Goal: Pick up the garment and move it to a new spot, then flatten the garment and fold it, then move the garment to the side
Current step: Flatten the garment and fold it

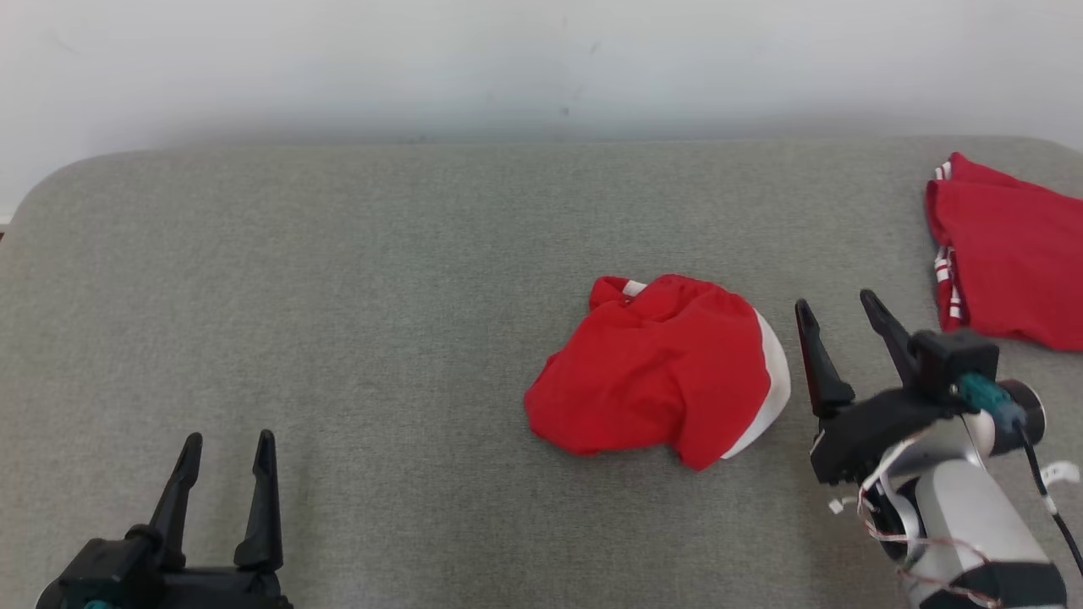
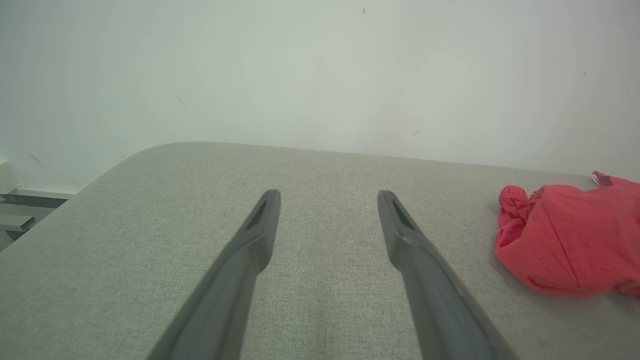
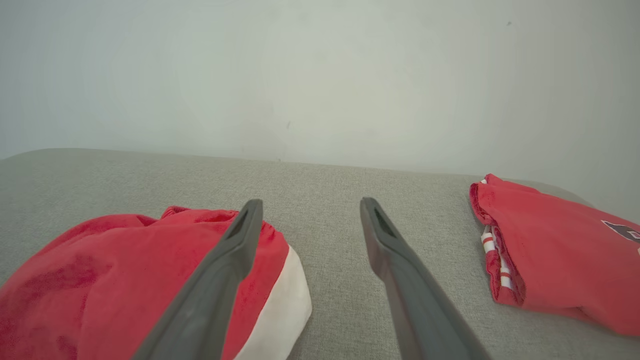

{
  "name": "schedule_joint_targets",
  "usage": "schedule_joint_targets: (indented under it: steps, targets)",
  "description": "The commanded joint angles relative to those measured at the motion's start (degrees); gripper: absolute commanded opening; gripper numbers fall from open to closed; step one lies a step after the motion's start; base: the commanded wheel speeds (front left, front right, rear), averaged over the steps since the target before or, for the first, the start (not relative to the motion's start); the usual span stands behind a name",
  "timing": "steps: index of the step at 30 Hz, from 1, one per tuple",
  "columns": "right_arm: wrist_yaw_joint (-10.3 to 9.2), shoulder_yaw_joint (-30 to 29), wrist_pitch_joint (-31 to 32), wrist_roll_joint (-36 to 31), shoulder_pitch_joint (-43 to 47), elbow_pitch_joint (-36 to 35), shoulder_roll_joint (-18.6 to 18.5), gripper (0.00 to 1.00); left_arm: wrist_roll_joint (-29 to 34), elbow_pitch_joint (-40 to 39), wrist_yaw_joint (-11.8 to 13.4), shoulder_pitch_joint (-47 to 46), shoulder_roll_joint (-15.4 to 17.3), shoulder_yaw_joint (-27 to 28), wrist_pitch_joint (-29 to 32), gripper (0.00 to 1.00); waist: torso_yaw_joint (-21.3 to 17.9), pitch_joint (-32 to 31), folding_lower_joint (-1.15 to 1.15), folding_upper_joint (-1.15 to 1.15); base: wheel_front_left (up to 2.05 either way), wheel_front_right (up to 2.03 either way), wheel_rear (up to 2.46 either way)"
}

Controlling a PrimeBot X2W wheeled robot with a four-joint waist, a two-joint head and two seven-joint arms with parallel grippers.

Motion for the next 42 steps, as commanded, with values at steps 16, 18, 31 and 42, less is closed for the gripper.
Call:
schedule_joint_targets:
  steps: [16,18,31,42]
  targets:
    - [-0.17,5.6,2.9,4.7,-14.3,27.4,-2.9,1.00,0.0,0.8,0.0,-2.8,-1.3,-1.7,0.0,1.00,6.3,4.0,-0.01,0.00,0.00,0.00,0.00]
    - [-0.17,6.2,2.7,5.5,-14.5,29.9,-2.5,0.41,-0.2,1.0,0.0,-2.9,-1.2,-1.7,0.0,1.00,6.4,4.0,-0.01,0.00,0.00,0.00,0.00]
    - [-0.17,7.9,-8.2,7.7,-18.2,33.9,-5.5,0.00,-0.1,1.9,0.0,-1.8,-0.5,-1.8,0.0,1.00,5.0,0.1,-0.01,0.00,0.00,0.00,0.00]
    - [-0.17,15.8,-10.1,5.8,-17.9,17.9,-1.0,0.00,0.2,0.9,0.0,-0.3,-1.1,0.0,0.0,1.00,6.1,-1.9,-0.01,0.00,0.00,0.00,0.00]
